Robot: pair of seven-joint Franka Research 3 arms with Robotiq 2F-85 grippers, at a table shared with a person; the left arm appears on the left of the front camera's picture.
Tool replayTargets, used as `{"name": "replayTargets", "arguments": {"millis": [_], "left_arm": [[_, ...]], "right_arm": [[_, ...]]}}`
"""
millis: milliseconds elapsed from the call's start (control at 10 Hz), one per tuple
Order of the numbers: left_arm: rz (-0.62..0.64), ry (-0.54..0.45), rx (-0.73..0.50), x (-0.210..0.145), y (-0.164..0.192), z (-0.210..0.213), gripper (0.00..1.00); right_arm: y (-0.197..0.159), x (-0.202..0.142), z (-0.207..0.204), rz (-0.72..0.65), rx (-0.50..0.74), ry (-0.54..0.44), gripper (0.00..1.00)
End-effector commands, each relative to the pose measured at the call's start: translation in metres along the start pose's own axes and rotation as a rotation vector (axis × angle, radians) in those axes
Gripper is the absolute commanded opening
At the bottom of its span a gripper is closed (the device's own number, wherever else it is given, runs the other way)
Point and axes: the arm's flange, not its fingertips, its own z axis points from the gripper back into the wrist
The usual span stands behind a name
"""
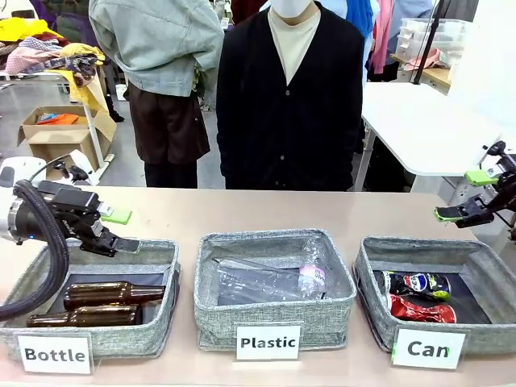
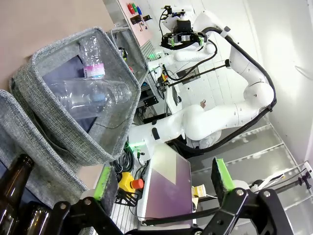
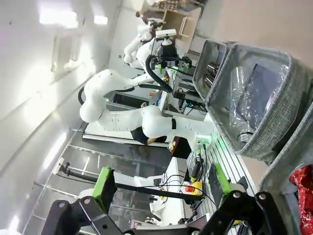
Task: Sort the can waste into the basket.
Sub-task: Pick up the can waste from the table and place it in the right Fabric basket.
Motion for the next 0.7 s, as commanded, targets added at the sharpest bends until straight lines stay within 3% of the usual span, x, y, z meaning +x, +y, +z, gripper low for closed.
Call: {"name": "replayTargets", "arguments": {"millis": [0,600], "left_arm": [[-0.016,0.003,-0.008,-0.0014,0.0002,0.0024,1.00],[-0.016,0.003,-0.008,-0.0014,0.0002,0.0024,1.00]], "right_arm": [[0.0008,-0.0007,0.0016,0.020,0.002,0.007,1.00],[0.0008,-0.0007,0.0016,0.020,0.002,0.007,1.00]]}}
